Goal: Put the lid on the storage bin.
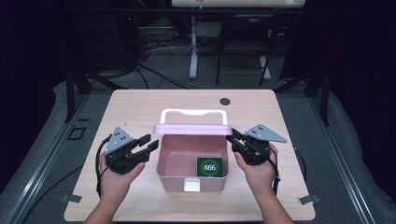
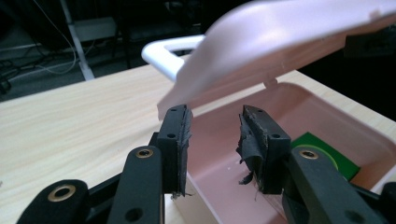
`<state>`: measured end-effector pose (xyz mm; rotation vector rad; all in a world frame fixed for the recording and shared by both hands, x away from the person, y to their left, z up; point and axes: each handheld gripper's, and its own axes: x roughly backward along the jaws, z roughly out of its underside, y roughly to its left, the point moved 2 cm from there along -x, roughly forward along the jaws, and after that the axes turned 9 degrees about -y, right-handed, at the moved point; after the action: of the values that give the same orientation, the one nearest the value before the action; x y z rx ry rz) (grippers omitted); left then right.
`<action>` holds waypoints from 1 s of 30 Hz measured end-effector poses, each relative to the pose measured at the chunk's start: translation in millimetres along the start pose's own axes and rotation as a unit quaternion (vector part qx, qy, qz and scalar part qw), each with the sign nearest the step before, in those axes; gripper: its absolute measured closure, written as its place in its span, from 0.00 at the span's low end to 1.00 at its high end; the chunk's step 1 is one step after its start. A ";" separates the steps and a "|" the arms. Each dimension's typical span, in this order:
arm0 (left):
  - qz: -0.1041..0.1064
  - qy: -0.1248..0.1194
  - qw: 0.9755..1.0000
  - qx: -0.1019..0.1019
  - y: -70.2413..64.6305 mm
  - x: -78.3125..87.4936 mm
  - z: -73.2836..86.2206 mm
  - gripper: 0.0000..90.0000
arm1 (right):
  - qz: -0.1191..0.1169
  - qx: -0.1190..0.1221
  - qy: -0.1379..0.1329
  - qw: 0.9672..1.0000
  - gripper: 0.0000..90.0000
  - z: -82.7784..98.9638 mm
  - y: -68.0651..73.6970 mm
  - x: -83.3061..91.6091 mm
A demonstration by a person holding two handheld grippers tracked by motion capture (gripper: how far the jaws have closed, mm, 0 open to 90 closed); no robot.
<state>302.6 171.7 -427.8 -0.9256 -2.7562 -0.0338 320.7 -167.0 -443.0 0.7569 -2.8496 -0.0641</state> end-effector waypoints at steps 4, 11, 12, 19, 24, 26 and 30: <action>-0.001 -0.006 1.000 -0.003 -0.4 0.3 -6.7 0.69 | -0.002 -0.002 0.000 1.000 0.83 0.9 -0.2 0.3; -0.003 -0.011 1.000 -0.003 0.8 -1.0 -15.0 0.69 | -0.001 0.000 0.002 1.000 0.82 3.1 -0.5 1.6; -0.003 -0.011 1.000 -0.003 0.8 -1.0 -15.0 0.69 | 0.000 -0.001 0.003 1.000 0.82 3.5 -0.9 2.0; -0.004 -0.013 1.000 0.001 2.8 -3.1 -17.3 0.68 | 0.005 -0.007 0.003 1.000 0.81 7.3 -6.9 3.8; -0.004 -0.014 1.000 0.003 3.5 -3.6 -18.4 0.68 | 0.009 -0.006 0.010 1.000 0.81 11.8 -9.1 1.7; -0.004 -0.014 1.000 0.002 3.5 -3.4 -18.9 0.68 | 0.013 -0.008 0.018 1.000 0.81 16.3 -11.8 -0.8; -0.001 -0.015 1.000 0.003 3.0 -1.9 -19.2 0.68 | 0.019 -0.010 0.027 0.999 0.80 21.7 -15.3 -4.0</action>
<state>309.9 171.2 -409.7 -0.9288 -2.7830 -0.0113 327.3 -178.5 -466.3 0.6903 -2.8065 -0.0665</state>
